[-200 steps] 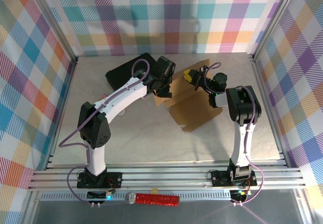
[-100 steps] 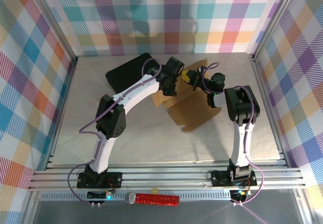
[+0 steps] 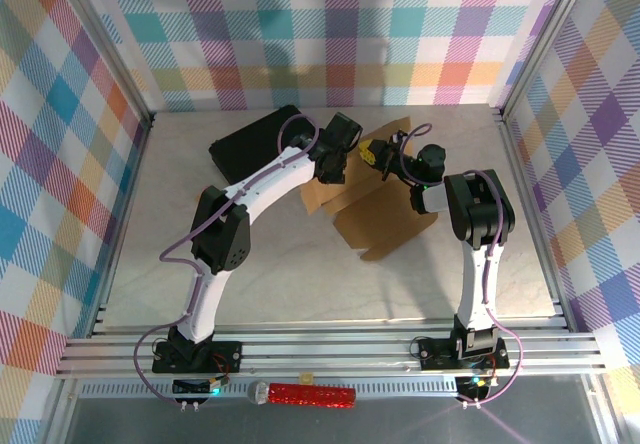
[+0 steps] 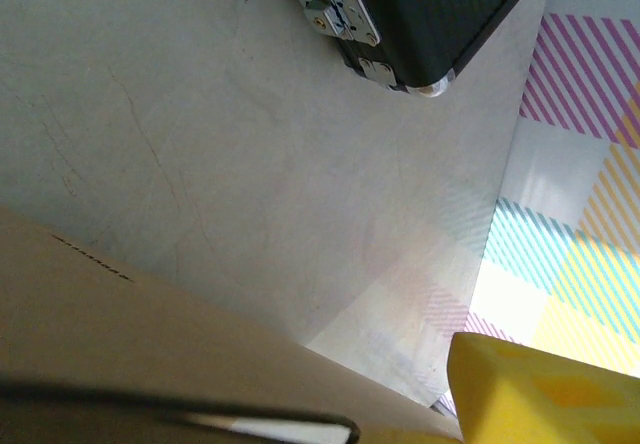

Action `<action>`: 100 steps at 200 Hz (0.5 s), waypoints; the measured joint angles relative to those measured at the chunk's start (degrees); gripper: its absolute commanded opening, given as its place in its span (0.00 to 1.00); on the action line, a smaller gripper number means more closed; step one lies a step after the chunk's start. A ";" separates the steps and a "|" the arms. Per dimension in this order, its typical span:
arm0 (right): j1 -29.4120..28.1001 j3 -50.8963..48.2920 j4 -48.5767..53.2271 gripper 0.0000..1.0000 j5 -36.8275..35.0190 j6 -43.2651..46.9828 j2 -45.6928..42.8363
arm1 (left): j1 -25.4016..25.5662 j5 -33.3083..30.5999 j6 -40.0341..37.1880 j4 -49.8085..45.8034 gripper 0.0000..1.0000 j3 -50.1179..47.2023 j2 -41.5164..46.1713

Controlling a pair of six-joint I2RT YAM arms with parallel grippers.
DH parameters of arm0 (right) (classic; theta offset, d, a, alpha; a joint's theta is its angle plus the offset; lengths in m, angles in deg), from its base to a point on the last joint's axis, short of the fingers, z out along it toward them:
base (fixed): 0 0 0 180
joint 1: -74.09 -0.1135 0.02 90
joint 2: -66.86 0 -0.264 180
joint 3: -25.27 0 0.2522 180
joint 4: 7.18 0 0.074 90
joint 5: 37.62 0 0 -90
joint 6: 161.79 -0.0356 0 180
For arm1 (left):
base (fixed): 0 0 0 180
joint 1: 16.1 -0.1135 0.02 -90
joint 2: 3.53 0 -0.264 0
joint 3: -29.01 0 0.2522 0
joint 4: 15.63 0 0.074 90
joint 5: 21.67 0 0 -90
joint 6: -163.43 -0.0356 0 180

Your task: Fold the paper box

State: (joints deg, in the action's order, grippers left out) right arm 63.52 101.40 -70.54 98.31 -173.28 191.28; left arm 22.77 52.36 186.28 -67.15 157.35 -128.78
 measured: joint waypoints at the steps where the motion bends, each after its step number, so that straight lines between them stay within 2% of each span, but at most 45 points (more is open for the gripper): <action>1: 0.00 0.00 0.00 0.00 0.00 0.00 0.00 | 0.00 -0.07 0.00 0.02 0.60 0.00 0.00; 79: 0.17 -1.44 -0.28 0.00 -1.20 0.81 0.74 | 0.04 -1.66 0.00 2.03 0.40 -1.31 0.00; 88: 0.17 -2.29 -0.46 0.00 -1.57 0.94 0.68 | 0.17 -1.64 0.00 2.29 0.36 -1.75 0.00; 100: 0.17 -3.41 -0.55 0.07 -2.03 1.14 0.48 | 0.44 -1.75 0.00 2.38 0.30 -2.23 0.00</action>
State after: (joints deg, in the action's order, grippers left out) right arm 63.70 97.99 -71.09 96.28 -172.14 191.76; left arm 23.21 50.61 186.28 -64.76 155.13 -128.78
